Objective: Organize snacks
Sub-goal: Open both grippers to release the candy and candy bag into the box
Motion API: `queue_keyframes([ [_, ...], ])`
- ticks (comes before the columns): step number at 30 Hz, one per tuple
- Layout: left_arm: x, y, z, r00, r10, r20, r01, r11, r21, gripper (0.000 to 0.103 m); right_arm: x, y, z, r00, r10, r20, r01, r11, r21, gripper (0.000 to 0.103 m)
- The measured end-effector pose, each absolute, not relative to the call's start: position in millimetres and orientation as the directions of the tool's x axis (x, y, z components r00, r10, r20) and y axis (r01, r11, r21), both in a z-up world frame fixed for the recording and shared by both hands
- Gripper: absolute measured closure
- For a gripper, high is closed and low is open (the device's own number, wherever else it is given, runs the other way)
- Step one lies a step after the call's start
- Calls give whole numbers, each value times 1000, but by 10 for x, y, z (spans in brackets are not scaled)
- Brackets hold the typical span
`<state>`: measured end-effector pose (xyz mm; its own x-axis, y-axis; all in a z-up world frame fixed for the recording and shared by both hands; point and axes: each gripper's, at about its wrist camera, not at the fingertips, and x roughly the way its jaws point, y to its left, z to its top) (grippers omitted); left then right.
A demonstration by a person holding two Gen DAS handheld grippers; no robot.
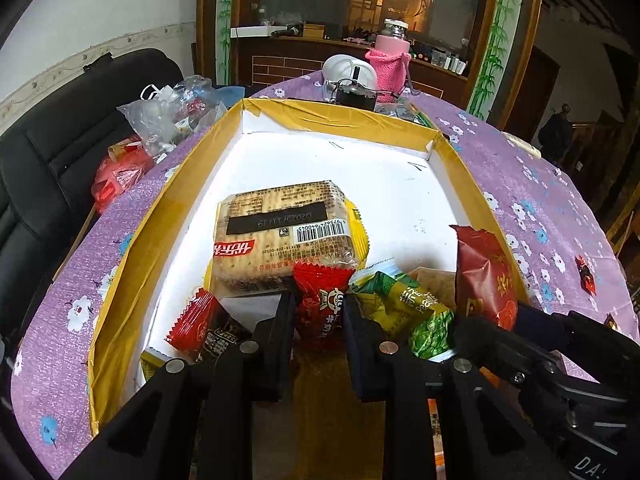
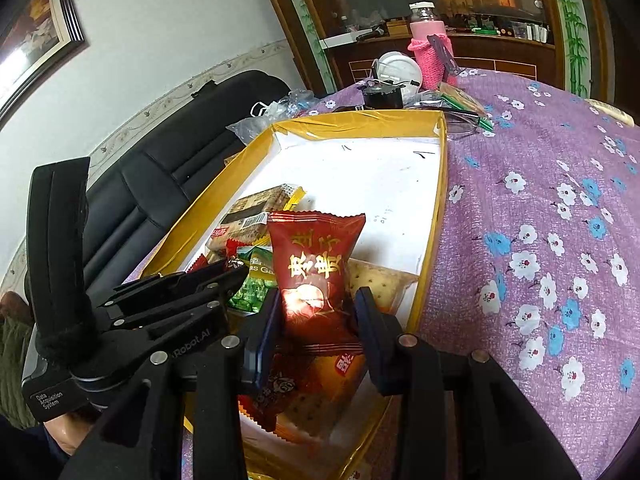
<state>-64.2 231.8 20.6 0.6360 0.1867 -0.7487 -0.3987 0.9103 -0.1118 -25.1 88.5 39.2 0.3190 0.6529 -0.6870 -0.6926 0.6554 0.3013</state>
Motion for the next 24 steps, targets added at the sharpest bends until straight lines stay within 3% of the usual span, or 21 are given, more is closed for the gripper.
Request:
queue_keyframes([
  [18, -669, 2333, 208, 652, 173, -738, -392, 910, -133, 78, -306, 807, 430, 330, 661, -674, -685, 659, 311, 66],
  [24, -709, 2330, 227, 665, 179, -725, -393, 909, -137, 65, -346, 722, 483, 339, 673, -657, -677, 659, 326, 66],
])
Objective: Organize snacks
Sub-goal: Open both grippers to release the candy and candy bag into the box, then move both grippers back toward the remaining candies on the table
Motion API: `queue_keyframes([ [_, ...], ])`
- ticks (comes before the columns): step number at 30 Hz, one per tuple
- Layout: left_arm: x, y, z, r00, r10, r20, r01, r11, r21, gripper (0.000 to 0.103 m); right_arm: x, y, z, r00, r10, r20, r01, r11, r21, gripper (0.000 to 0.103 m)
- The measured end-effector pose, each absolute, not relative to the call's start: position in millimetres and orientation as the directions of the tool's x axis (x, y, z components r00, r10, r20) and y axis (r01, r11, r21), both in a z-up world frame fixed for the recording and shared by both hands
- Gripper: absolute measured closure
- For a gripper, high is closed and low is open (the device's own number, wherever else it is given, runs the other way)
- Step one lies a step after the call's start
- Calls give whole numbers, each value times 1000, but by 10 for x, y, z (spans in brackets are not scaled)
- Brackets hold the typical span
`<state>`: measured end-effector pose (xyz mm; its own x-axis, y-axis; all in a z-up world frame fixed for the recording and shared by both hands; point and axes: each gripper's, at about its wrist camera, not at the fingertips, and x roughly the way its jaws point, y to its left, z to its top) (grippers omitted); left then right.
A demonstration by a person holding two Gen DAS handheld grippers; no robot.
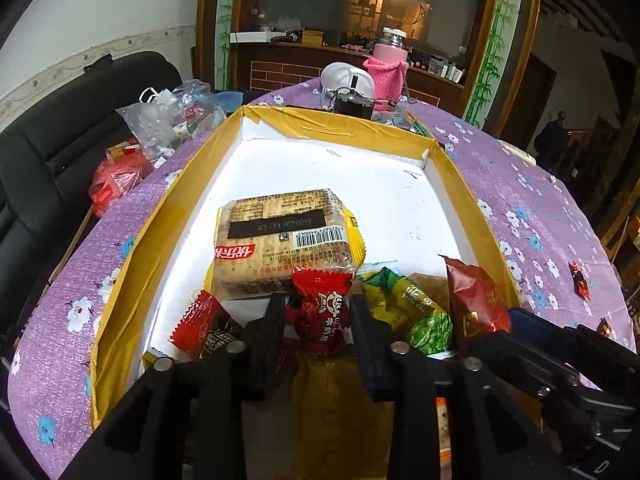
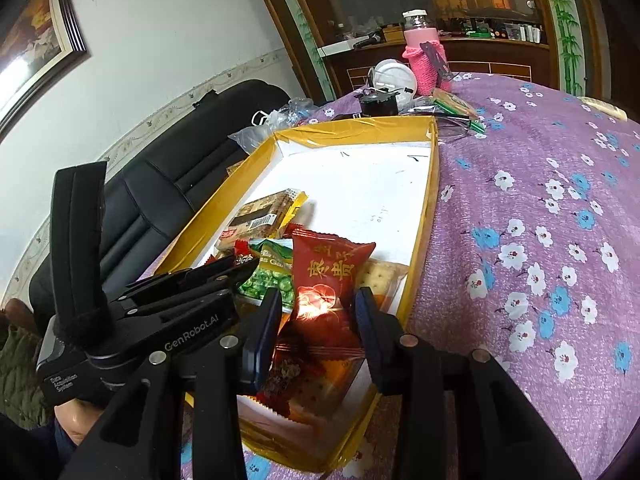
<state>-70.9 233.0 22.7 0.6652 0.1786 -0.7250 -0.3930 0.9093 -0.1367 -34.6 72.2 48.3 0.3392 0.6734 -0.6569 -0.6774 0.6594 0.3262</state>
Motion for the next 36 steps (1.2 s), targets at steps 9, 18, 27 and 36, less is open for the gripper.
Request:
queue_keyframes([
  [9, -846, 2345, 325, 718, 193, -668, -397, 903, -166, 49, -372, 492, 532, 347, 691, -635, -645, 667, 374, 66],
  [18, -914, 2234, 436, 737, 220, -639, -392, 910, -138, 49, -307, 134, 593, 360, 708, -608, -588, 678, 441, 65],
  [27, -932, 2019, 601, 759, 210, -617, -351, 929, -116, 49, -172, -511, 727, 415, 712, -566, -469, 701, 538, 40],
  [36, -884, 1643, 773, 779, 175, -602, -271, 960, -73, 49, -76, -1422, 803, 555, 622, -552, -268, 762, 589, 33],
])
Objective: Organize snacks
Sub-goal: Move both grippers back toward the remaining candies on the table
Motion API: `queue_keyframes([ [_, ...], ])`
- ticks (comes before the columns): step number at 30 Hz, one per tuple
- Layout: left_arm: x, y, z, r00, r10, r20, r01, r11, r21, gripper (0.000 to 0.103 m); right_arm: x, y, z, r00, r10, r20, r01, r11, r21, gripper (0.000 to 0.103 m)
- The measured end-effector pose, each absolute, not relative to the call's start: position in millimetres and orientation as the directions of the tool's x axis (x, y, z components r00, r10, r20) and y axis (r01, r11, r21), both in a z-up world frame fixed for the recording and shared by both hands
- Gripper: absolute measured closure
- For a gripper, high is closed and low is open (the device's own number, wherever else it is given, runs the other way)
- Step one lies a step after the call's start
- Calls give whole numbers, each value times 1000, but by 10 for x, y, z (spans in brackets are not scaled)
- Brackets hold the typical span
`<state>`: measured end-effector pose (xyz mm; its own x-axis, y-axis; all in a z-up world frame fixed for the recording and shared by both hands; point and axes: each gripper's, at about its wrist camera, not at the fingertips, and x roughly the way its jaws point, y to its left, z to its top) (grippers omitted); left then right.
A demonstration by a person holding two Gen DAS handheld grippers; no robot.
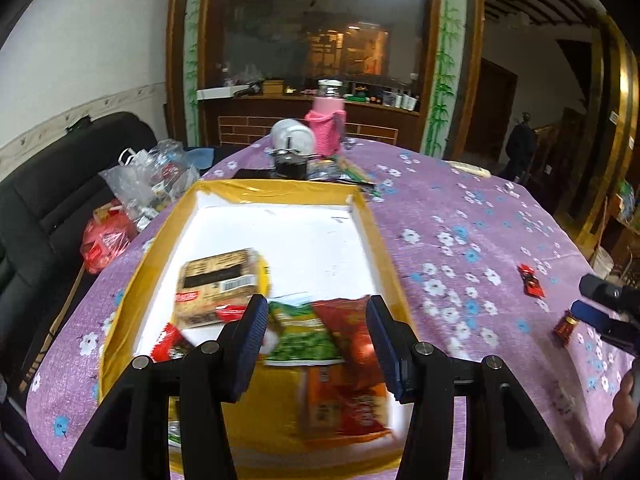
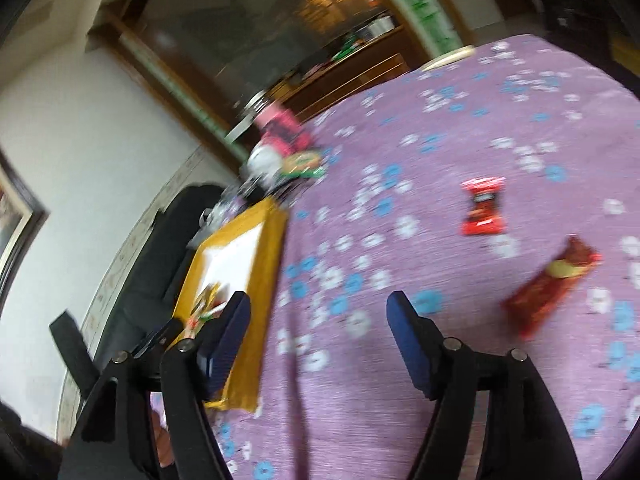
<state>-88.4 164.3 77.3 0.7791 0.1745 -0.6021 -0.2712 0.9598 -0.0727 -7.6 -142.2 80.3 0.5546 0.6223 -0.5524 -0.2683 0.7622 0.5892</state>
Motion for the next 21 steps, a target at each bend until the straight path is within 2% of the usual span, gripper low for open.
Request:
queue_keyframes([
  [5, -823, 1373, 845, 785, 149, -601, -215, 976, -40, 47, -36, -1933, 748, 625, 502, -598, -117, 818, 563, 33],
  [8, -794, 1227, 881, 790, 133, -599, -184, 983, -25, 46, 0, -2271, 646, 619, 488, -615, -32, 798, 602, 33],
  [10, -779, 1132, 899, 794, 120, -596, -163, 987, -18, 46, 36, -2482, 546, 601, 453, -658, 65, 794, 605, 33],
  [13, -770, 1024, 897, 796, 96, -597, -133, 991, -17, 46, 71, -2579, 461, 570, 419, -707, 102, 817, 567, 33],
  [19, -760, 914, 851, 790, 75, -609, -101, 995, -8, 46, 228, -2447, 331, 514, 439, -737, 92, 826, 556, 34],
  [21, -760, 922, 843, 788, 74, -612, -99, 995, -7, 46, 292, -2355, 324, 495, 393, -775, 94, 862, 498, 41],
])
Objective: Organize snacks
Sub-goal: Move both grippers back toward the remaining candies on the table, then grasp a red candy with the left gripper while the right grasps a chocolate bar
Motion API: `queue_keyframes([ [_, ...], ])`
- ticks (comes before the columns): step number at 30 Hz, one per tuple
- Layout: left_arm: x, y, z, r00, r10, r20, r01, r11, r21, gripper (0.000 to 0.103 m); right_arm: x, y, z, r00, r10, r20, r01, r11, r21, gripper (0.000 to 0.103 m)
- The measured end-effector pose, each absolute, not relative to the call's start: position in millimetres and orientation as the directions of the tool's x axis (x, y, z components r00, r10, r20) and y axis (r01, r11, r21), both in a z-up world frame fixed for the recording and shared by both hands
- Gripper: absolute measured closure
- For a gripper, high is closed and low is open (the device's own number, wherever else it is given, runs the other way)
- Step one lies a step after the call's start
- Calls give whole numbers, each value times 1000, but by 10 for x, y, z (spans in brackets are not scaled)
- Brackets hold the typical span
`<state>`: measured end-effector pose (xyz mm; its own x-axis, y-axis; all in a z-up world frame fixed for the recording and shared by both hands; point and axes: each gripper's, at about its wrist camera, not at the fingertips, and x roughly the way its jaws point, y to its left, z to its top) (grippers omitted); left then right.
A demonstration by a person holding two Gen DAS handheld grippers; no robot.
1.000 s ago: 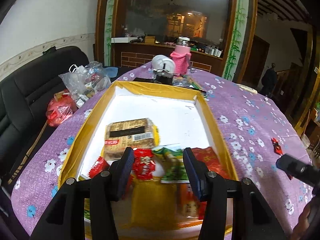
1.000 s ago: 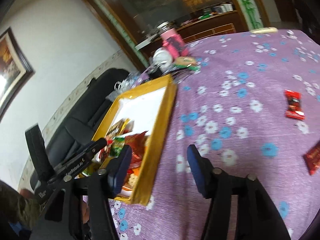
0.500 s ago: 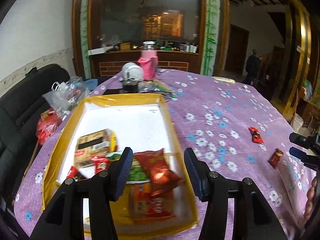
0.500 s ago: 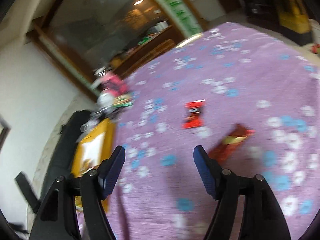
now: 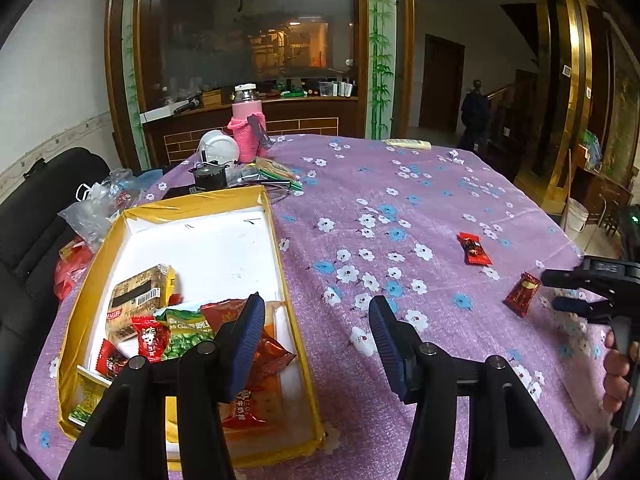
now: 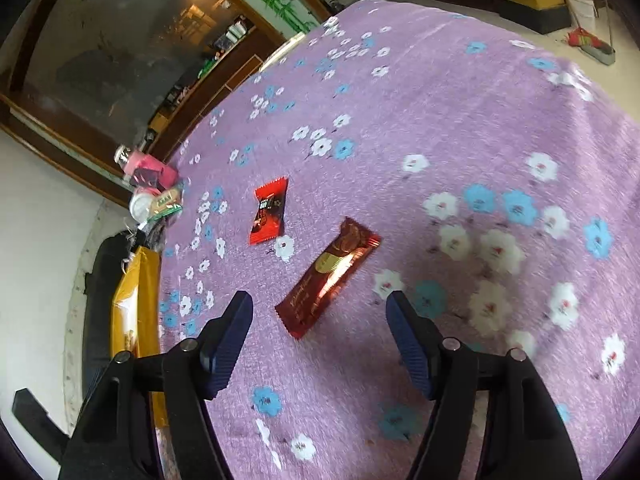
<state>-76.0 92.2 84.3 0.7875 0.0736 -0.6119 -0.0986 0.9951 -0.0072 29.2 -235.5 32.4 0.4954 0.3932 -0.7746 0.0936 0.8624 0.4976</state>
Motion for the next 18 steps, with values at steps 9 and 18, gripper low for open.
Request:
queue_keyframes([
  [9, -716, 917, 852, 776, 62, -628, -83, 997, -4, 46, 711, -1638, 271, 460, 139, -877, -68, 990, 121, 68],
  [18, -337, 494, 948, 691, -76, -719, 52, 997, -56, 42, 788, -2066, 208, 561, 254, -788, -94, 965, 245, 79],
])
